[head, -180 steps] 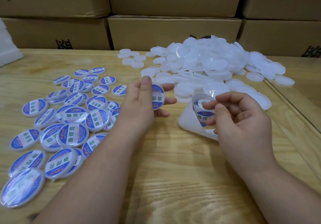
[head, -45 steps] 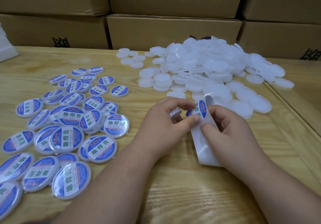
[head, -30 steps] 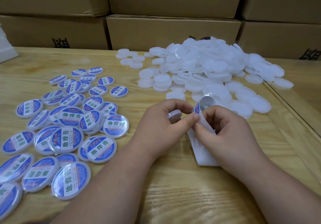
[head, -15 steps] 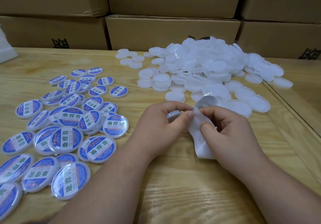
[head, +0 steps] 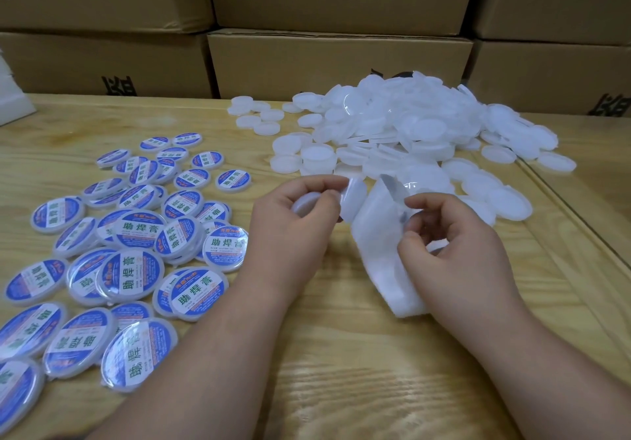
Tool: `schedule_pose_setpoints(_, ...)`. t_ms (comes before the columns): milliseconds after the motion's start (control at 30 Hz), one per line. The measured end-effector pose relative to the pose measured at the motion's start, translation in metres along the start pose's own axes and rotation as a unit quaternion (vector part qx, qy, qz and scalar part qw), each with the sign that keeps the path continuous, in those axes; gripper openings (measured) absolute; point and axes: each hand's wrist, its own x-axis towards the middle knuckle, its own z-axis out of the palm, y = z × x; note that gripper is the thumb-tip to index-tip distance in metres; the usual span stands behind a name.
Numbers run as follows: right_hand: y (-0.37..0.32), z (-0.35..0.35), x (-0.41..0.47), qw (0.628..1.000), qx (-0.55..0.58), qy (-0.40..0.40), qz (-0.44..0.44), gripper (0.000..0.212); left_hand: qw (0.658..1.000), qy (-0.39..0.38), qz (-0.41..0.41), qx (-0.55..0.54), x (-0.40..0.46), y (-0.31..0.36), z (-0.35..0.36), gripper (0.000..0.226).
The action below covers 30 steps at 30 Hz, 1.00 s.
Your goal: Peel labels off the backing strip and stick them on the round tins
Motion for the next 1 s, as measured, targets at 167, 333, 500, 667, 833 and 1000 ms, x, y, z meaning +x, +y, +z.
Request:
schedule_pose_setpoints(167, -0.003, 0.001, -0.002, 0.999, -0.034, -0.007, -0.026, 0.031, 0.998, -0.009, -0.014, -0.056, -0.002, 0.004, 0.001, 0.019)
schedule_pose_setpoints(333, -0.013, -0.003, -0.007, 0.996, 0.065, -0.037, -0.051, 0.018, 0.998, 0.022, 0.001, -0.05, 0.0, 0.004, -0.001, 0.018)
schedule_pose_setpoints(500, -0.018, -0.003, -0.012, 0.993, 0.069, -0.058, -0.079, 0.029, 1.0, 0.0, 0.029, 0.009, -0.004, 0.002, 0.003, 0.027)
schedule_pose_setpoints(667, -0.01, -0.001, -0.009, 0.999, -0.012, -0.045, -0.019, 0.021, 0.998, 0.053, 0.004, -0.041, 0.0, 0.003, 0.0, 0.021)
schedule_pose_setpoints(833, -0.014, -0.001, -0.005, 0.993, -0.026, 0.049, -0.104, 0.041, 0.997, 0.019, -0.024, -0.068, 0.001, 0.003, -0.001, 0.021)
schedule_pose_setpoints(1000, -0.016, -0.002, -0.007, 0.977, -0.046, 0.069, -0.199, 0.039, 0.996, -0.059, -0.016, -0.061, -0.006, 0.004, 0.005, 0.022)
